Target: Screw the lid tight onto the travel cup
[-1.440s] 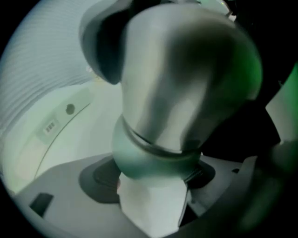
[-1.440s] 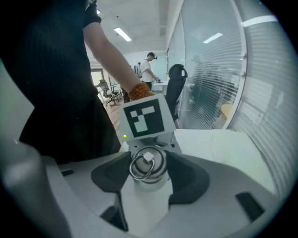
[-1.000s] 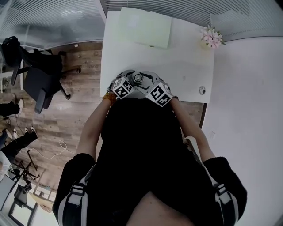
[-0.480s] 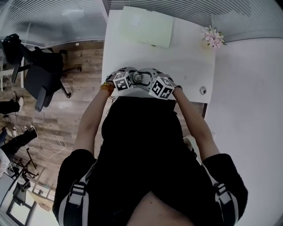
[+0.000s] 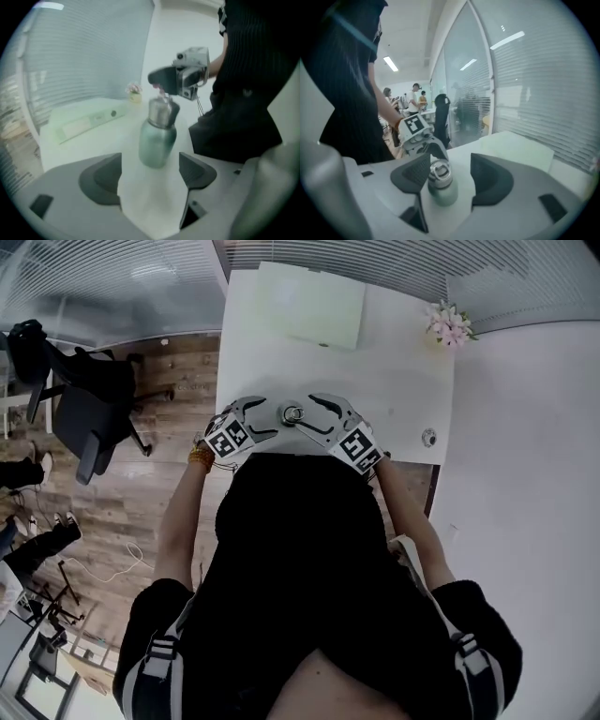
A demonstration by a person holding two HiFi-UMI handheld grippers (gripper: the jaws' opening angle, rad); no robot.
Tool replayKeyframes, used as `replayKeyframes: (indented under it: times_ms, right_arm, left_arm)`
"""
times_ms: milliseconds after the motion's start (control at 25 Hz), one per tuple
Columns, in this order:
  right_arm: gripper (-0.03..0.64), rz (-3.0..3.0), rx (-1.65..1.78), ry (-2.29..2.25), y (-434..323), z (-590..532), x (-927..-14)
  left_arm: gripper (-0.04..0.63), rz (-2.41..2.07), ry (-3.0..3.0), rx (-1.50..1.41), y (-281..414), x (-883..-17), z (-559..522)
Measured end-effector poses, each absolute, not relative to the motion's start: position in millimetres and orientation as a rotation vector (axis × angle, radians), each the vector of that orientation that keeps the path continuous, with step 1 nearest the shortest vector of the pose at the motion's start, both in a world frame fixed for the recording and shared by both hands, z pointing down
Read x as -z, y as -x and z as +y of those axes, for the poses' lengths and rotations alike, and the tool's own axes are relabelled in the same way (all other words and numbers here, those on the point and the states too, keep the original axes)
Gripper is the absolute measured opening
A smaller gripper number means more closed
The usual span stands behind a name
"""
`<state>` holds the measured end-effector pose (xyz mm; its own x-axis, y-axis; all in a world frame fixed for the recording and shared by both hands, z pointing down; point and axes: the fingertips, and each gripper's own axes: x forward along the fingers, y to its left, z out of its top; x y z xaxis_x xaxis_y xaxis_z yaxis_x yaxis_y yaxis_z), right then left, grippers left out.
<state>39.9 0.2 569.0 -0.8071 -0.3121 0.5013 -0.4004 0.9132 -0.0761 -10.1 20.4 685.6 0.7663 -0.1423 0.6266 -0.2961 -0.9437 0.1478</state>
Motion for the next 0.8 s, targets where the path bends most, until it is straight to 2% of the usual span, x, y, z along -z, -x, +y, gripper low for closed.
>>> replayKeyframes:
  times_ms: [160, 240, 400, 440, 520, 800]
  right_arm:
    - [0.163, -2.694, -0.272, -0.886, -44.2, -46.6, -523.9]
    - [0.140, -2.718, -0.251, -1.034, -38.9, -64.7, -504.0]
    - [0.008, -2.662, -0.150, -1.280, -41.1, -93.3, -479.7]
    - [0.002, -2.647, -0.143, -1.318, -42.2, -97.4, -477.0]
    - [0.000, -2.622, -0.134, -1.358, -44.0, -101.8, -474.6]
    - [0.000, -2.601, -0.126, -1.313, -43.4, -88.4, -486.9]
  left_arm:
    - [0.363, -0.872, -2.722, -0.429, 30.4, -591.7, -41.5]
    - [0.322, -1.128, -2.679, -0.258, 39.4, -550.9, -68.0]
    - [0.123, -1.520, -2.575, -0.147, 41.8, -510.5, -96.0]
    - [0.084, -1.580, -2.558, -0.148, 41.1, -505.8, -98.2]
    - [0.054, -1.634, -2.560, -0.177, 38.5, -501.1, -99.4]
    - [0.046, -1.640, -2.547, -0.254, 43.2, -512.4, -89.0]
